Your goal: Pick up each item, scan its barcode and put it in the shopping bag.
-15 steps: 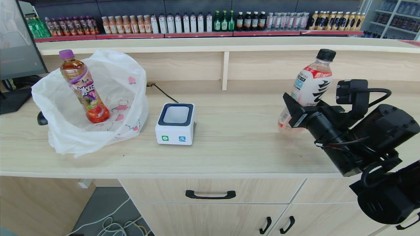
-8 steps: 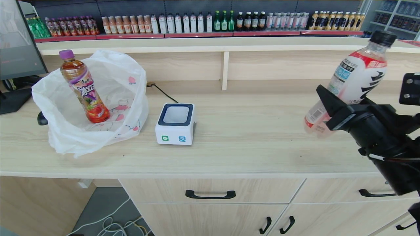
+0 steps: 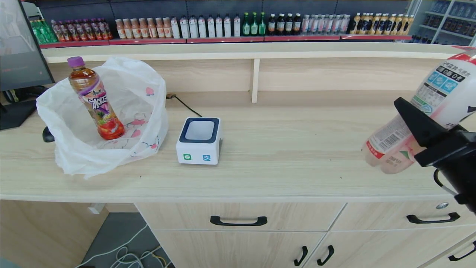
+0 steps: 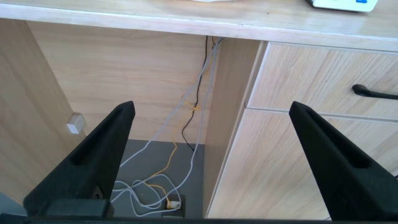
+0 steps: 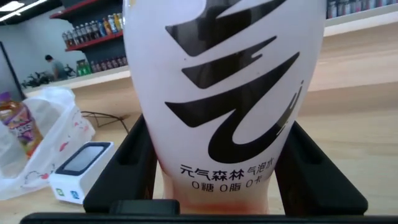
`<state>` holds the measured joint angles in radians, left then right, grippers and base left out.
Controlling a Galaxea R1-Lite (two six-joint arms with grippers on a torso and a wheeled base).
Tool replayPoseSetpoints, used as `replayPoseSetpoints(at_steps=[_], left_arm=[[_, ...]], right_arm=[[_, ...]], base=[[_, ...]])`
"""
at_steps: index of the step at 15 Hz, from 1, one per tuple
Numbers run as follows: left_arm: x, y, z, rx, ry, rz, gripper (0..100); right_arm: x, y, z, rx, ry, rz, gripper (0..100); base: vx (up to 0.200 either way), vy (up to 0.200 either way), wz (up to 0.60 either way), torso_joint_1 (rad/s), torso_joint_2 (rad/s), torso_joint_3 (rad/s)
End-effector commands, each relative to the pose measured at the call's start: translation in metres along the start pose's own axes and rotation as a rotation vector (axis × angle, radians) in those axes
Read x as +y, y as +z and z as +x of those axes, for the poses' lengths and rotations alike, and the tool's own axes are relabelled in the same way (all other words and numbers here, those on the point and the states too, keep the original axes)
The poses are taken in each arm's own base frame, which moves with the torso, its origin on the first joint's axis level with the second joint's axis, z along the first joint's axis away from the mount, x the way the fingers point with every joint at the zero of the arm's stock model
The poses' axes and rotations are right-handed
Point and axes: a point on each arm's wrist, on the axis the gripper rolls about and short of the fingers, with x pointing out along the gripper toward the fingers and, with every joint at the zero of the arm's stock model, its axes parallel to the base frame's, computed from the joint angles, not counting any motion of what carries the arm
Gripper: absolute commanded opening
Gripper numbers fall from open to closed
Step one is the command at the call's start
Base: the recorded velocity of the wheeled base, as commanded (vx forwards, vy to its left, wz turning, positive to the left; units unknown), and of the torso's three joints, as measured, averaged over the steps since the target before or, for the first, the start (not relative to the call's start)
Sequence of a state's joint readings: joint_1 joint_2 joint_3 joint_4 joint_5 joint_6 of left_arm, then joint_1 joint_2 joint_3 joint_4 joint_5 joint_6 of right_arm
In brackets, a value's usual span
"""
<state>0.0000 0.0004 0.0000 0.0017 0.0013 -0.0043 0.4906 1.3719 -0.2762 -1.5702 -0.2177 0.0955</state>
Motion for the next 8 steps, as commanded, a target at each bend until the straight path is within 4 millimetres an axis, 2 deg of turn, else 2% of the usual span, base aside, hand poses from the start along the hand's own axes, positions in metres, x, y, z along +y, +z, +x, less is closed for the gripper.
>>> replayPoseSetpoints(at_steps=[1, 5, 8], left_arm=[[0.000, 0.000, 0.000, -0.001, 0.000, 0.000, 100], [0.000, 0.000, 0.000, -0.001, 0.000, 0.000, 100], [0.000, 0.000, 0.000, -0.001, 0.000, 0.000, 100]], right_arm=[[0.012, 0.006, -0.013, 0.000, 0.100, 0.086, 0], [0.030, 0.005, -0.019, 0.046, 0.275, 0.259, 0], [0.037, -0.005, -0.017, 0.149, 0.484, 0.380, 0]], base=[[0.000, 0.000, 0.00, 0.000, 0.00, 0.000], [0.000, 0.000, 0.00, 0.000, 0.00, 0.000], [0.000, 0.000, 0.00, 0.000, 0.00, 0.000]])
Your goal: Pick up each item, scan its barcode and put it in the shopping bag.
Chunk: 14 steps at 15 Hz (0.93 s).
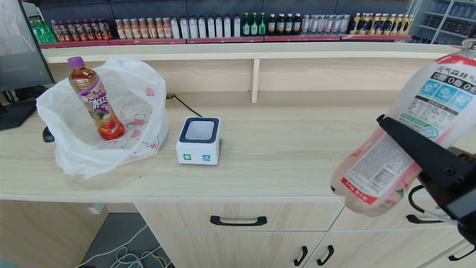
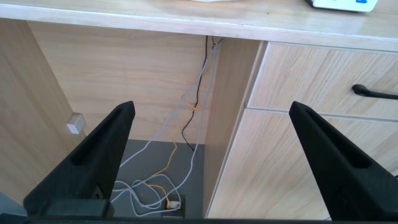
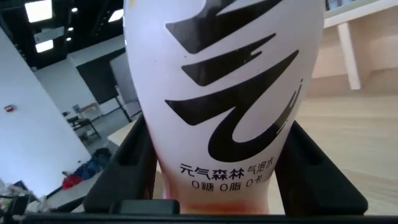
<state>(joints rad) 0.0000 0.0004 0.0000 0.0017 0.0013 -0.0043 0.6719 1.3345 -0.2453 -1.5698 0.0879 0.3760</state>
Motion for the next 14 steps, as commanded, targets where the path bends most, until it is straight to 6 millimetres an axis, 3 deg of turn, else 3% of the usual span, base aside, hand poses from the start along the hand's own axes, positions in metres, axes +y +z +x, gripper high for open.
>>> replayPoseSetpoints(at_steps=[1, 5, 14], left_arm=[[0.000, 0.000, 0.000, -0.001, 0.000, 0.000, 100], [0.000, 0.000, 0.000, -0.001, 0.000, -0.002, 100], [0.000, 0.000, 0.000, -0.001, 0.000, 0.000, 100]], right_arm=[[-0.002, -0.010, 0.007, 0.064, 0.065, 0.057, 0], [0.008, -0.009, 0.022, 0.103, 0.206, 0.234, 0], [0.032, -0.031, 0.064, 0.141, 0.325, 0.336, 0]], base=[[0.000, 0.000, 0.00, 0.000, 0.00, 0.000], [0.000, 0.000, 0.00, 0.000, 0.00, 0.000], [0.000, 0.000, 0.00, 0.000, 0.00, 0.000]])
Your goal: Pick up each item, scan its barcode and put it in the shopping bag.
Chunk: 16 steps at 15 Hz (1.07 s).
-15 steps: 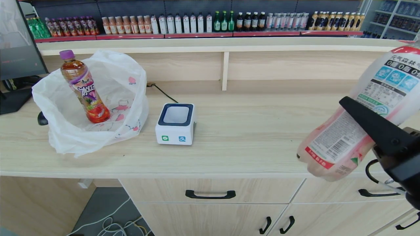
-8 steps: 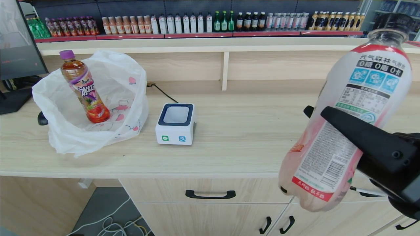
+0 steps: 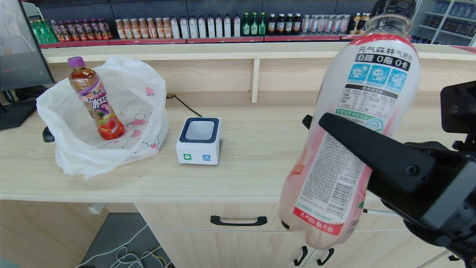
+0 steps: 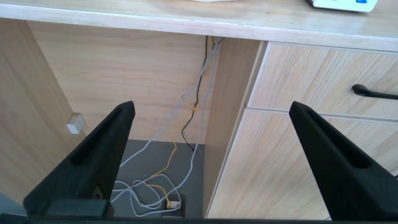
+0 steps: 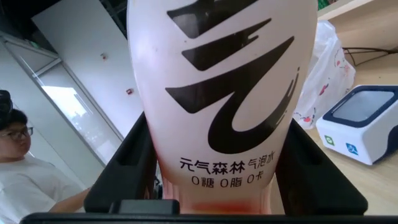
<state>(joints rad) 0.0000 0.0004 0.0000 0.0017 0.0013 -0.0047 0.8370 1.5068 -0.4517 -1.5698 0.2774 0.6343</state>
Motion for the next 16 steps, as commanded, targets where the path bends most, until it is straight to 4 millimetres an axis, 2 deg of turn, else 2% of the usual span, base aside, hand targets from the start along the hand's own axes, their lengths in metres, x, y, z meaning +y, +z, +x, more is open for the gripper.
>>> replayPoseSetpoints(at_steps=[1, 7, 16], left_arm=[[0.000, 0.000, 0.000, -0.001, 0.000, 0.000, 100], [0.000, 0.000, 0.000, -0.001, 0.000, 0.000, 100], [0.000, 0.000, 0.000, -0.001, 0.000, 0.000, 100]], right_arm=[[-0.006, -0.009, 0.016, 0.016, 0.010, 0.012, 0], [-0.011, -0.008, 0.040, -0.011, 0.050, 0.001, 0], [-0.009, -0.006, 0.041, -0.019, 0.059, 0.000, 0]], base=[[0.000, 0.000, 0.00, 0.000, 0.00, 0.000], [0.000, 0.000, 0.00, 0.000, 0.00, 0.000], [0.000, 0.000, 0.00, 0.000, 0.00, 0.000]])
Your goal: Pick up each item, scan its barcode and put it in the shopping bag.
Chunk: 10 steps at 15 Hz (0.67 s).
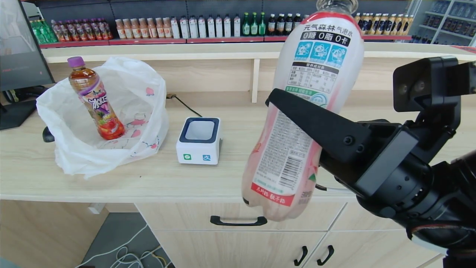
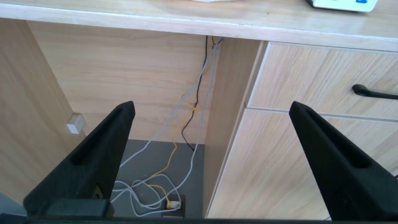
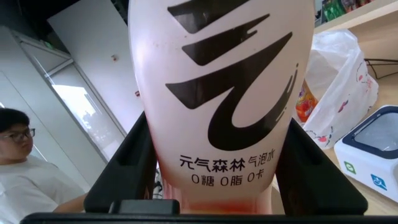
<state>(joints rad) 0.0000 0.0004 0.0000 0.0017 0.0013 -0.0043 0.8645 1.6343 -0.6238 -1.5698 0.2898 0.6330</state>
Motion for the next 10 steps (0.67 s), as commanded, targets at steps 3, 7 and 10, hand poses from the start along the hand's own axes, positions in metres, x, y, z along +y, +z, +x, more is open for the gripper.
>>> replayPoseSetpoints(at_steps=[3, 7, 10], left_arm=[[0.0000, 0.0000, 0.0000, -0.001, 0.000, 0.000, 100], [0.0000, 0.0000, 0.0000, -0.001, 0.000, -0.002, 100], [0.0000, 0.0000, 0.0000, -0.001, -0.001, 0.000, 100]], right_arm=[[0.0015, -0.0013, -0.0006, 0.004, 0.003, -0.003, 0], [0.0027, -0.0021, -0.0015, 0.005, 0.001, -0.004, 0], [0.0043, -0.0039, -0.0008, 0.011, 0.009, -0.045, 0]], base=[[0.000, 0.000, 0.00, 0.000, 0.00, 0.000], [0.000, 0.000, 0.00, 0.000, 0.00, 0.000], [0.000, 0.000, 0.00, 0.000, 0.00, 0.000]])
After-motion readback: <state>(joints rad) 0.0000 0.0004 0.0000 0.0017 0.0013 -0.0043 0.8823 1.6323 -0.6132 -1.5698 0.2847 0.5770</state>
